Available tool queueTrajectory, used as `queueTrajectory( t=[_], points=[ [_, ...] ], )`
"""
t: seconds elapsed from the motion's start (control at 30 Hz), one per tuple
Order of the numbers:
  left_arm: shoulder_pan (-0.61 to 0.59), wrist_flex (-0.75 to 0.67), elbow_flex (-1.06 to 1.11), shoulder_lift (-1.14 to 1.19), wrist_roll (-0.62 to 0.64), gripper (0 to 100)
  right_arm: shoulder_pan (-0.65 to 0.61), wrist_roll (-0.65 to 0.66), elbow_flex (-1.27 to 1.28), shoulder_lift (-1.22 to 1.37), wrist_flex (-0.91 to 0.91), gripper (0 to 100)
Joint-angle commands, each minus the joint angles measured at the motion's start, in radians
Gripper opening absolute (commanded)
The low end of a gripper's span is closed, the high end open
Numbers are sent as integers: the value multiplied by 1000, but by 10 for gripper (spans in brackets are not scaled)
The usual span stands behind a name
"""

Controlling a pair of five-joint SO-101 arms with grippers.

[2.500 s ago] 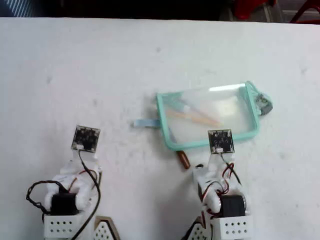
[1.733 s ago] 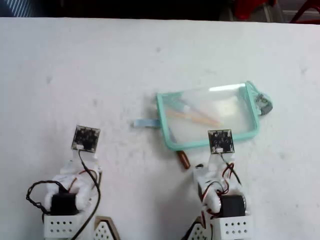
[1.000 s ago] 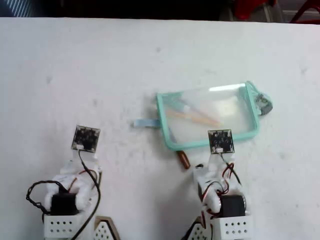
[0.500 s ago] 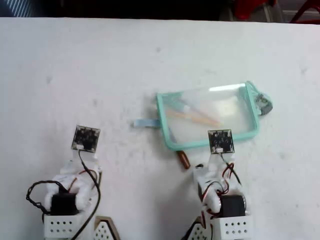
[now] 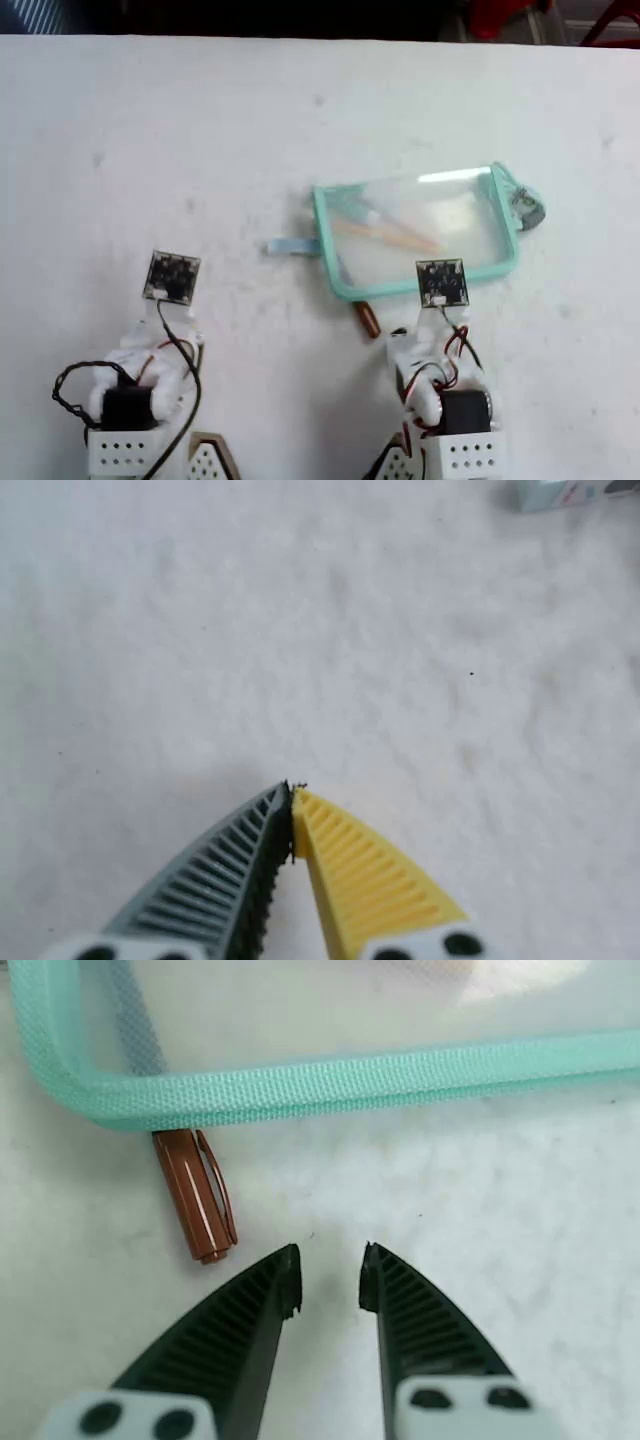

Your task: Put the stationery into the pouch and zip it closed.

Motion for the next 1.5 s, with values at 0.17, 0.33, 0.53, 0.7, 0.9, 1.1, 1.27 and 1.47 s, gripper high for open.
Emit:
queueTrajectory(
  t=[0.17, 0.33, 0.53, 0.7, 0.9, 1.1, 1.27, 1.47],
  points=[
    [-2, 8, -2, -8, -5, 24, -4, -3, 9, -5, 5, 104],
    [-1, 8, -2, -8, -5, 24, -4, -3, 9, -5, 5, 104],
    [-1, 8, -2, -8, -5, 24, -4, -3, 9, -5, 5, 104],
    [1, 8, -2, -8, -5, 24, -4, -3, 9, -5, 5, 104],
    [1, 8, -2, -8, -5, 24, -4, -3, 9, -5, 5, 104],
    [-4, 8, -2, -8, -5, 24, 2, -6, 9, -5, 5, 104],
    [-7, 3, -2, -8, -9, 24, 1, -6, 9, -5, 5, 104],
    [-8, 3, -115, -8, -11, 24, -4, -3, 9, -5, 5, 104]
  ],
)
